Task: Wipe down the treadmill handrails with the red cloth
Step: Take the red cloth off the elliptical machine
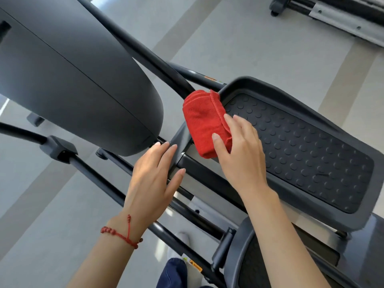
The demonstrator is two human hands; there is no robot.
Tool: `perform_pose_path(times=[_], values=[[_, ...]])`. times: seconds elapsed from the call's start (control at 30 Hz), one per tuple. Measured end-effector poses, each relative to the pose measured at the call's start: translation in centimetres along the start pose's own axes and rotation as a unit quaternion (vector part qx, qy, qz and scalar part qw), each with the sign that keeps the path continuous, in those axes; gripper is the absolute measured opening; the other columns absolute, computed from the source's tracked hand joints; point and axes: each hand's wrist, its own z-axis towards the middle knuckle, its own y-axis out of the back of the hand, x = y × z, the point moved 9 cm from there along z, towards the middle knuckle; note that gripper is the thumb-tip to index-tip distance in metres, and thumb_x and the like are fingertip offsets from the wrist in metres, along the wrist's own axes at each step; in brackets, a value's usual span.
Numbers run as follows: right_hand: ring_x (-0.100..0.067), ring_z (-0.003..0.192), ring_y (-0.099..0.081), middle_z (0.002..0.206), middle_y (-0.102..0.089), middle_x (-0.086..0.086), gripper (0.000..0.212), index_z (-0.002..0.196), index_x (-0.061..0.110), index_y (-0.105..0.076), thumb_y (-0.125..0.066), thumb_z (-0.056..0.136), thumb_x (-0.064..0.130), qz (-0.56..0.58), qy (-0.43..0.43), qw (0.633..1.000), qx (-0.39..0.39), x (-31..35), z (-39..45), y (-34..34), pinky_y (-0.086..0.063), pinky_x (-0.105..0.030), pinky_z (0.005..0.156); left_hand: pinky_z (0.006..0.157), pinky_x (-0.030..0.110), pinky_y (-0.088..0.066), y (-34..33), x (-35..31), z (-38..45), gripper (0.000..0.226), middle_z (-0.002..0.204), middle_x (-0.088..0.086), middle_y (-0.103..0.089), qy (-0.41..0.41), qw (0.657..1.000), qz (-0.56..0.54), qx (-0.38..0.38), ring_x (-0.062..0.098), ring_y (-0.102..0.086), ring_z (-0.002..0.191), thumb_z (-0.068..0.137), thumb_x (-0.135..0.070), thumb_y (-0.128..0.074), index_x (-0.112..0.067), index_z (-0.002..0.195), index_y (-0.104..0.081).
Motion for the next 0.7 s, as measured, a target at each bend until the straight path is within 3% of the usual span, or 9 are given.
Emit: perform_pose_path(times=[0.23,0.43,0.7], values=[[-0.023,0.125,-0.038,0.139,-0.038,-0.007,0.056,0.141,0.02,-0.029,-0.045,0.092,0.041,-0.009,-0.024,0.999,0.038,-0.4,3.6,-3.5,-0.034,-0.04,0.099,0.106,0.033,-0.019,-0.9,2.0,1.6,0.066,0.142,0.006,-0.043,0.027,0.999,-0.025,0.021,0.02,-0.026,0.136,0.089,-0.053,-0.027,-0.012,0.138,-0.042],[-0.024,0.115,-0.049,0.139,-0.037,0.0,0.069,0.143,0.035,-0.018,-0.051,0.085,0.051,0.014,-0.05,0.995,0.084,-0.9,4.3,-5.0,-0.041,-0.038,0.085,0.103,0.035,-0.024,-1.4,3.7,1.8,0.063,0.138,0.009,-0.048,0.036,0.999,-0.011,0.024,0.022,-0.032,0.132,0.09,-0.049,-0.031,-0.008,0.136,-0.046],[-0.025,0.105,-0.055,0.129,-0.049,-0.002,0.061,0.139,0.037,-0.032,-0.058,0.084,0.04,0.063,-0.048,0.996,0.051,-1.0,4.4,-4.7,-0.042,-0.038,0.087,0.102,0.037,-0.027,-1.7,3.7,1.9,0.063,0.134,0.012,-0.05,0.041,0.999,-0.021,0.022,0.027,-0.037,0.13,0.09,-0.047,-0.033,-0.004,0.134,-0.048]])
